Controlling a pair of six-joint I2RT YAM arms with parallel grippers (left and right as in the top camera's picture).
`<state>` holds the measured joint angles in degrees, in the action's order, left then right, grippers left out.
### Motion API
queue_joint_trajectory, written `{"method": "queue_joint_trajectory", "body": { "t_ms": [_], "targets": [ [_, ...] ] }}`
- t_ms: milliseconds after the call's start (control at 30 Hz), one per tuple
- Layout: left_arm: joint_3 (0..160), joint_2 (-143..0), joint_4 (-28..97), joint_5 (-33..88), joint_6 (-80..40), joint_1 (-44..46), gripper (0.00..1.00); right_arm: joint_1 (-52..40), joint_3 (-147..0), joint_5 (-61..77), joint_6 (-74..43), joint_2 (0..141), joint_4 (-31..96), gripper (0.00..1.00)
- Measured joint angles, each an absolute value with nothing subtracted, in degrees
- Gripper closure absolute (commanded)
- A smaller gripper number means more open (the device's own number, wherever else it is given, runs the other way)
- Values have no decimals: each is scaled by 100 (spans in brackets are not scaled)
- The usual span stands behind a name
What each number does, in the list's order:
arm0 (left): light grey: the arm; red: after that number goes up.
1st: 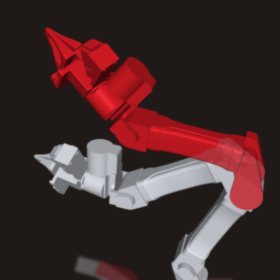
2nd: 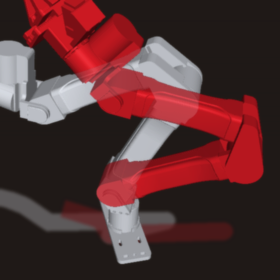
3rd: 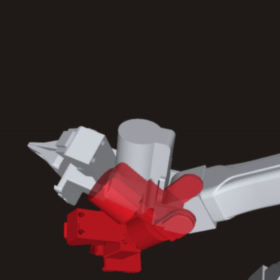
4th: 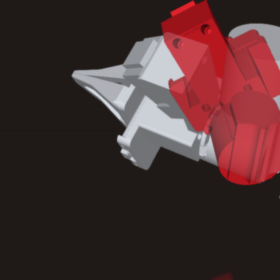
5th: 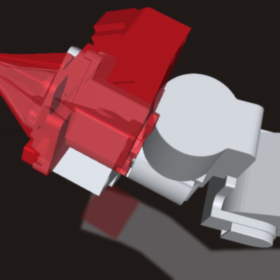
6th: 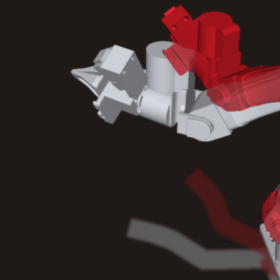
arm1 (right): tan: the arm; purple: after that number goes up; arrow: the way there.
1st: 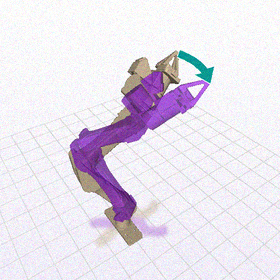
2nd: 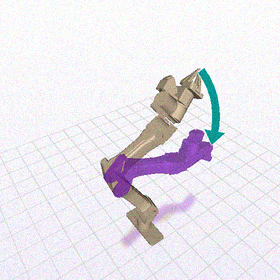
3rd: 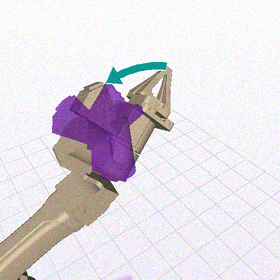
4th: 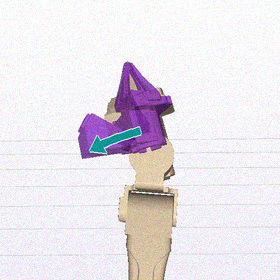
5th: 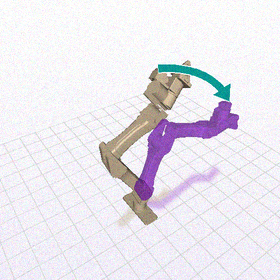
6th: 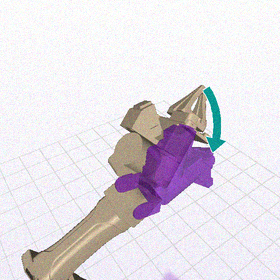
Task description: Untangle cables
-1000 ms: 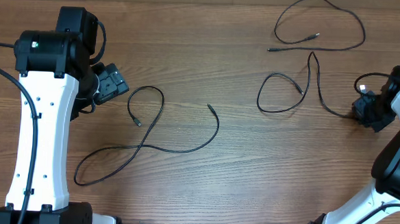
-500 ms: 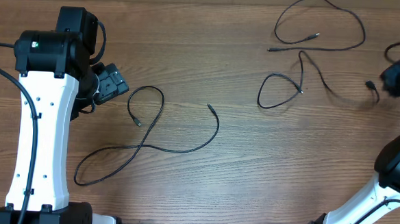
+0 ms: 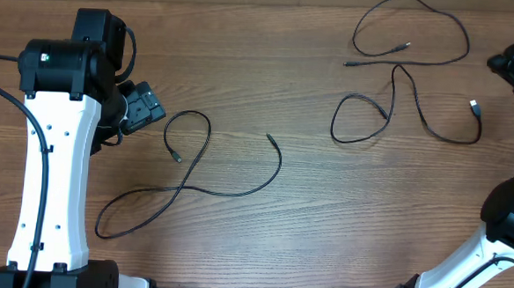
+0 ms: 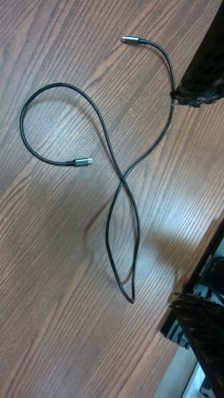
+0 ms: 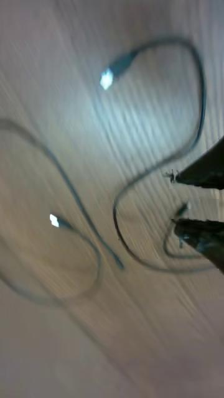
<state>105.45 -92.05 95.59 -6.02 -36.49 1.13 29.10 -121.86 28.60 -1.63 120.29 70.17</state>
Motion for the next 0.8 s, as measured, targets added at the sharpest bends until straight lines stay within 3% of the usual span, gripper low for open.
{"method": "queue_joint_trajectory", "body": {
  "t_ms": [167,233,367,733,800],
  "targets": [
    [10545,-9205,9559,-604,-3649,113,1,2576,-12186,3304,-89,12029,7192,59],
    [10545,-9205,9559,-604,-3649,113,1,2355,-12173,3371,-56,12029,7192,58],
    [10545,-9205,9561,-602,-3649,113,0,1728,-11909,3076,16,12027,7032,67],
    [10545,-9205,9559,-602,-3649,113,1,596,-10689,1173,-176,12029,6324,60],
    [10545,-9205,9559,-604,-3649,113,0,563,-10460,1007,-178,12029,6202,77]
  ]
}}
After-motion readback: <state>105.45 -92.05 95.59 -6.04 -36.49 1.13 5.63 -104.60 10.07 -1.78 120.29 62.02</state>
